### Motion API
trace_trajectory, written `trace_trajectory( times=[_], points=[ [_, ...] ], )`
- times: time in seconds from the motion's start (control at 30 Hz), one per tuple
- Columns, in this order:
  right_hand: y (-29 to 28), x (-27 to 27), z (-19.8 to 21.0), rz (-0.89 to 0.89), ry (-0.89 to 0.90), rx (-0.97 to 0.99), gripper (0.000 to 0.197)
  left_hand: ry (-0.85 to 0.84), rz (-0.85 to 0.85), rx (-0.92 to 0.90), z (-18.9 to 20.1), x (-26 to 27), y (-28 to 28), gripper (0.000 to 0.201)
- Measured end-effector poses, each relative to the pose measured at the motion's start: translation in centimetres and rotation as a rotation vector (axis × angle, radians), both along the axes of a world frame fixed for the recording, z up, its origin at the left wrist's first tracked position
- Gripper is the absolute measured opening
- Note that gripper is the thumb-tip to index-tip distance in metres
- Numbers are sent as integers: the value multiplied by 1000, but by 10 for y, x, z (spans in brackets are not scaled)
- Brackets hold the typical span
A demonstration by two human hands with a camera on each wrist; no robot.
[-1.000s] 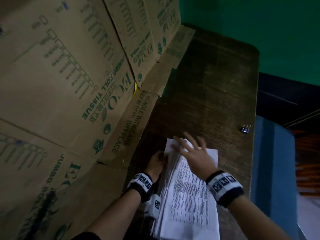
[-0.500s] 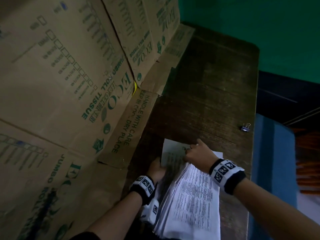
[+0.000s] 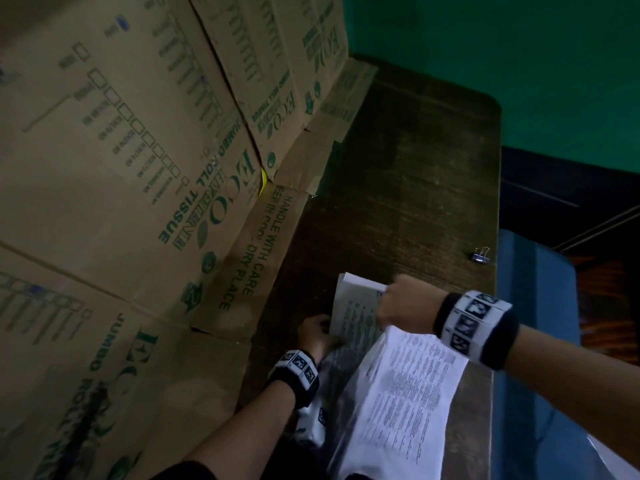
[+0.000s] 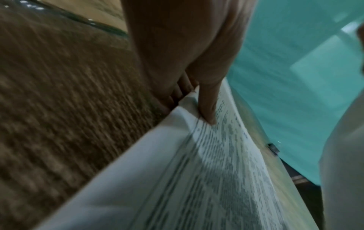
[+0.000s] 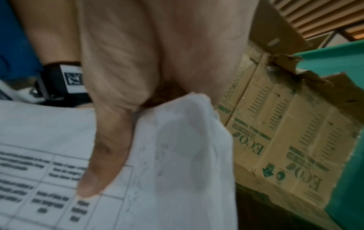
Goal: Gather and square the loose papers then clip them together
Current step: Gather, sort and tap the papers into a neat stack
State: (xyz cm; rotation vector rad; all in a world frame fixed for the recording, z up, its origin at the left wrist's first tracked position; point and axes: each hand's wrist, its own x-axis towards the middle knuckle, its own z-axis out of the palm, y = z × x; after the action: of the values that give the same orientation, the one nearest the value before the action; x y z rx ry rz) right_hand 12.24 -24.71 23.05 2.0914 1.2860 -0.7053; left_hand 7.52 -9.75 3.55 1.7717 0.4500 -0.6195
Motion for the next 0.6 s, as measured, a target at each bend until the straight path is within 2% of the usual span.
trace_trajectory(
  times=[0.1,0.17,0.23,0.27,0.37,0.43,0.5,0.57,0.6],
  points=[
    [29,22,-22,-9,2,-126,30,-11,70,0,0,2,-3,26],
    [45,35,-37,-95,23,-159,30,-25,36,85,-3,1,-4,17],
    [56,43,-49,-274,121,-177,37,-1,-17,128,-10,0,-3,25],
    [59,44,-55,-307,142,-186,39,22,-38,129,-12,-1,-2,28],
    [63,43,-80,-232,46,-203,33,28,-79,163,-13,-2,-1,26],
    [59,39,-96,-265,-6,-85,34,22,-84,188,-10,-1,-3,26],
    [53,35,-106,-327,-110,97,51,52,-107,233,-9,0,-4,29],
    [39,28,-111,-537,-256,367,74,42,-57,149,-12,1,0,28],
    [26,21,-114,-697,-287,444,79,49,1,60,-14,0,3,27]
  ],
)
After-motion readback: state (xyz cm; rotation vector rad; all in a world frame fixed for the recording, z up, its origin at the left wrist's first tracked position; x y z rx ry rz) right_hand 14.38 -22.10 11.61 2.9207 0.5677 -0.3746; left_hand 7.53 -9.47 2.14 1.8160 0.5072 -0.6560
